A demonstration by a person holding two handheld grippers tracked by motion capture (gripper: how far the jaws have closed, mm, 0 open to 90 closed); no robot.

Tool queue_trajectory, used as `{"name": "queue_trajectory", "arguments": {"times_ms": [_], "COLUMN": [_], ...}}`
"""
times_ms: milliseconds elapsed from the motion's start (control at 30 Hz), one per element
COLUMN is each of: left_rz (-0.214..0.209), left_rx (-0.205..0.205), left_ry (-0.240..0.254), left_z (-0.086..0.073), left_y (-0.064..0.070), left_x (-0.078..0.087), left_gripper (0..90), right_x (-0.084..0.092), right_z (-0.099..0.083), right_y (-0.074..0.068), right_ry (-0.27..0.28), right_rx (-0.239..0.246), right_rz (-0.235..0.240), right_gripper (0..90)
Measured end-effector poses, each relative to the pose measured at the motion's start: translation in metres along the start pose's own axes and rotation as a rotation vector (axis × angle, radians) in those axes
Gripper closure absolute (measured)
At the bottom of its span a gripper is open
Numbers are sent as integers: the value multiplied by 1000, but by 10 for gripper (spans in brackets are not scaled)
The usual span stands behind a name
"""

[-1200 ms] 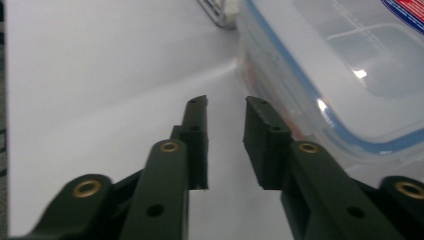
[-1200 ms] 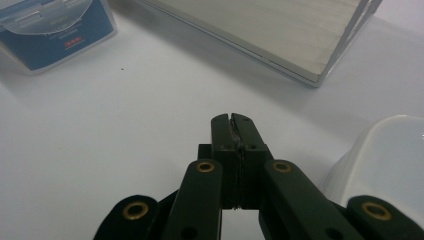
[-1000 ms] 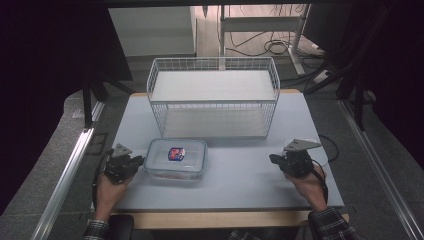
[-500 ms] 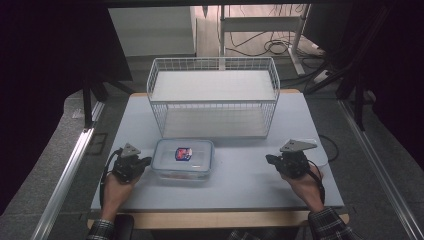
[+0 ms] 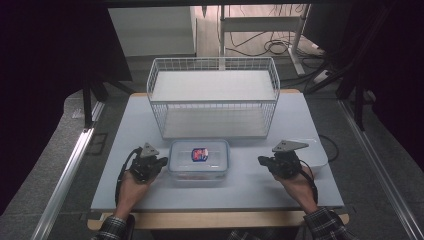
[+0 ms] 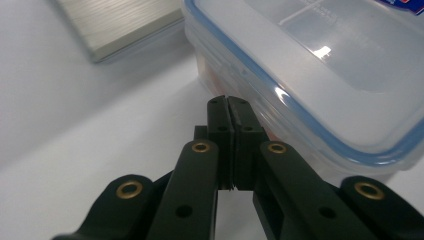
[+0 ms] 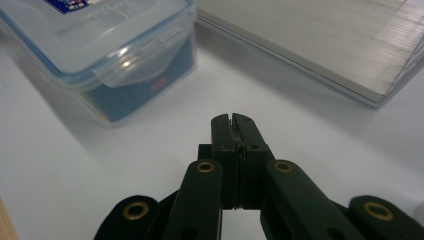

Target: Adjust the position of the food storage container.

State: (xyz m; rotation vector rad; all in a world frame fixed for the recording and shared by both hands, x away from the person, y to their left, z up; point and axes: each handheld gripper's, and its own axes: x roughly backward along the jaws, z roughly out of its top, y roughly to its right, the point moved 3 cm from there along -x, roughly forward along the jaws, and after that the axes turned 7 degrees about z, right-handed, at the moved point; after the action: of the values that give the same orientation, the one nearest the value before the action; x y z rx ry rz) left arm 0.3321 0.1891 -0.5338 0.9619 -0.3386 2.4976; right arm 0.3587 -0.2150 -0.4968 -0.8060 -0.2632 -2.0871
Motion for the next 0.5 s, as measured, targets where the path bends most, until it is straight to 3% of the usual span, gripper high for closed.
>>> {"name": "queue_trajectory", "arguments": {"times_ms": [367, 500], "left_rz": [-50, -63], "left_rx": [-40, -81], "left_ry": [2, -11], "left_z": [15, 24], "left_y": [24, 38], "left_x": [-13, -25], "left_gripper": [890, 888], "right_x": [-10, -9], "right_z": [3, 2], "right_y": [-7, -7], "right_ry": [-10, -12], "right_rx": [18, 20], "right_rz": [4, 2], "right_gripper": [869, 861]}}
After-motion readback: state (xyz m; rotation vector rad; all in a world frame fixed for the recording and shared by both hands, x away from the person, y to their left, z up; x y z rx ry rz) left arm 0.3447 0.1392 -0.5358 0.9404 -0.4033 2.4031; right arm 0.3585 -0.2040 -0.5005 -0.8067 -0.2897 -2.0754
